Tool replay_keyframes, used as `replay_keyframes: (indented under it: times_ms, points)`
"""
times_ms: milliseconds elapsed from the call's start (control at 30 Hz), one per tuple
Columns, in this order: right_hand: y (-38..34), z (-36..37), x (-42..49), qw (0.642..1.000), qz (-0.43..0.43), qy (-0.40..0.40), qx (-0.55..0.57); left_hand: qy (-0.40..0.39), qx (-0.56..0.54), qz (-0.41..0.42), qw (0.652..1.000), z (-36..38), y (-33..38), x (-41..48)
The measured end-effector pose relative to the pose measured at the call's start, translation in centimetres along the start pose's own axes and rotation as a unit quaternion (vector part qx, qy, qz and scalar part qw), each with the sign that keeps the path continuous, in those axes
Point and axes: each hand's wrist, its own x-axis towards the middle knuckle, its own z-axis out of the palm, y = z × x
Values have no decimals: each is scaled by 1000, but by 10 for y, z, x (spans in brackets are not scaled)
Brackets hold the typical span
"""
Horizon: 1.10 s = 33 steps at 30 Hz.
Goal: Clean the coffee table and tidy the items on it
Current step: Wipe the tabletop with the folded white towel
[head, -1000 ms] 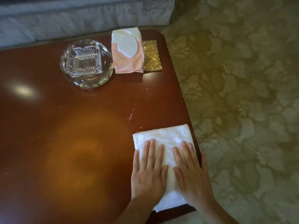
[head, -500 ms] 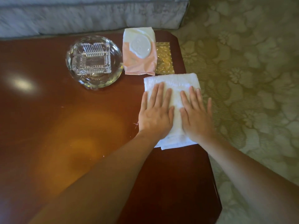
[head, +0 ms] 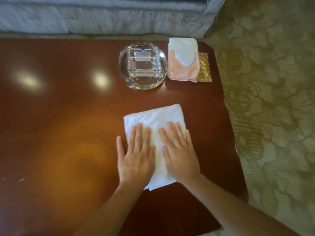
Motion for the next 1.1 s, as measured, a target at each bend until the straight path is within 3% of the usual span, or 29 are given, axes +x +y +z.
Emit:
replay_keyframes:
  times_ms: [200, 367, 600, 767, 900, 1100]
  points:
    - [-174, 29, -35, 996, -73, -17, 44, -23, 42, -59, 997, -17, -152, -107]
    - [-205, 20, -4, 997, -23, -1, 71, -16, -13, -32, 999, -27, -178, -111]
    - [-151, 33, -18, 997, 1, 6, 76, 8, -48, -77, 996, -18, -99, -80]
    - [-86, 33, -55, 998, 29, 46, 35, 0, -35, -34, 999, 0, -33, -83]
    - [-12, 21, -97, 999, 38, 28, -14, 0, -47, 3, 999, 14, 33, -92]
    - [9, 6, -98, 999, -47, -9, -22, 0, -72, 8, 997, 15, 20, -96]
